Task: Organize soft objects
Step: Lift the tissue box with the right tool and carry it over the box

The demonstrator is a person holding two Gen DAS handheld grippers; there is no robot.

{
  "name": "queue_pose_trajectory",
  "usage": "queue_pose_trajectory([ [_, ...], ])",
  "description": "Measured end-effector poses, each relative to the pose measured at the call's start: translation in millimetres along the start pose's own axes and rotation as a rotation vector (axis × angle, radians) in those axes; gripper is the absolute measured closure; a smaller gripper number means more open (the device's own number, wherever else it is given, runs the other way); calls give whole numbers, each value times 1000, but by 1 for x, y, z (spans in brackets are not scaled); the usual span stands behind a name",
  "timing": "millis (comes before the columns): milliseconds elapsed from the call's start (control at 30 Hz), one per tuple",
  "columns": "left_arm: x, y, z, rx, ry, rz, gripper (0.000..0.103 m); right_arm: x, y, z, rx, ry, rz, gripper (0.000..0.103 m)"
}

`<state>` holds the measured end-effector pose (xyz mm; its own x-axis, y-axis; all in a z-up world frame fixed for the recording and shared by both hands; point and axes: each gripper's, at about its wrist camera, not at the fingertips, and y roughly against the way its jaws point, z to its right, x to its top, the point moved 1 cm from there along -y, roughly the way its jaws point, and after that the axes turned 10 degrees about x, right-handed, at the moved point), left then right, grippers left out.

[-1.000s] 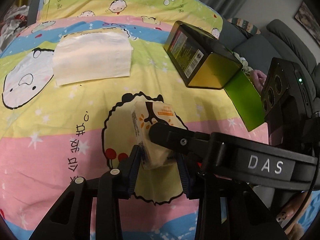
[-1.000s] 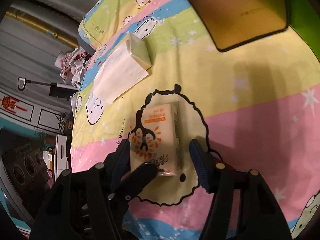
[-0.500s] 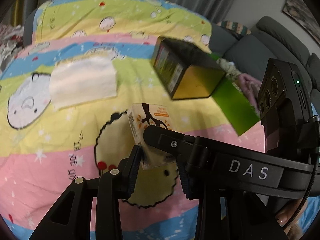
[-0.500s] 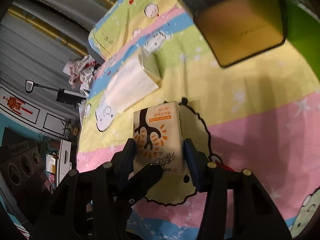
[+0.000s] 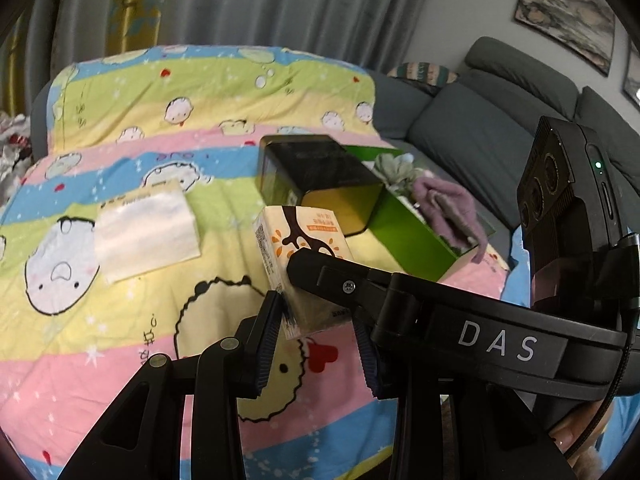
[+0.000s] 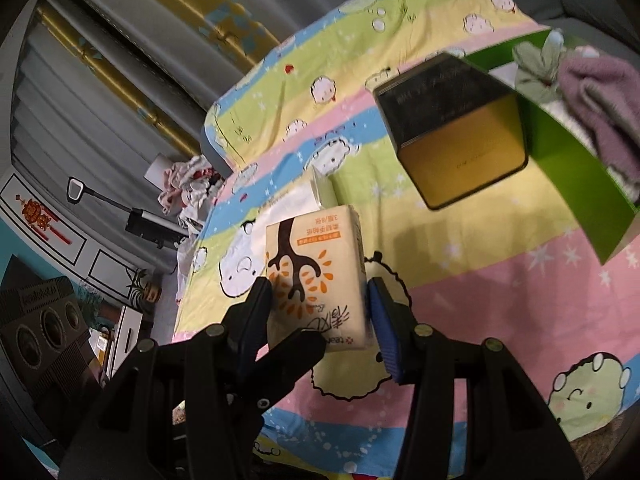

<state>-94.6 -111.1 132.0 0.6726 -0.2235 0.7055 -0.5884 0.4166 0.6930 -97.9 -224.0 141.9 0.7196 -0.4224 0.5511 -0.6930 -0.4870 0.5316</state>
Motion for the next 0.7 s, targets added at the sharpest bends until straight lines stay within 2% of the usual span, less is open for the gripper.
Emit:
queue_pose_trajectory([
  [700,6,18,34,-15,-111,102,66,-3,44,-15,-64,51,127,54],
])
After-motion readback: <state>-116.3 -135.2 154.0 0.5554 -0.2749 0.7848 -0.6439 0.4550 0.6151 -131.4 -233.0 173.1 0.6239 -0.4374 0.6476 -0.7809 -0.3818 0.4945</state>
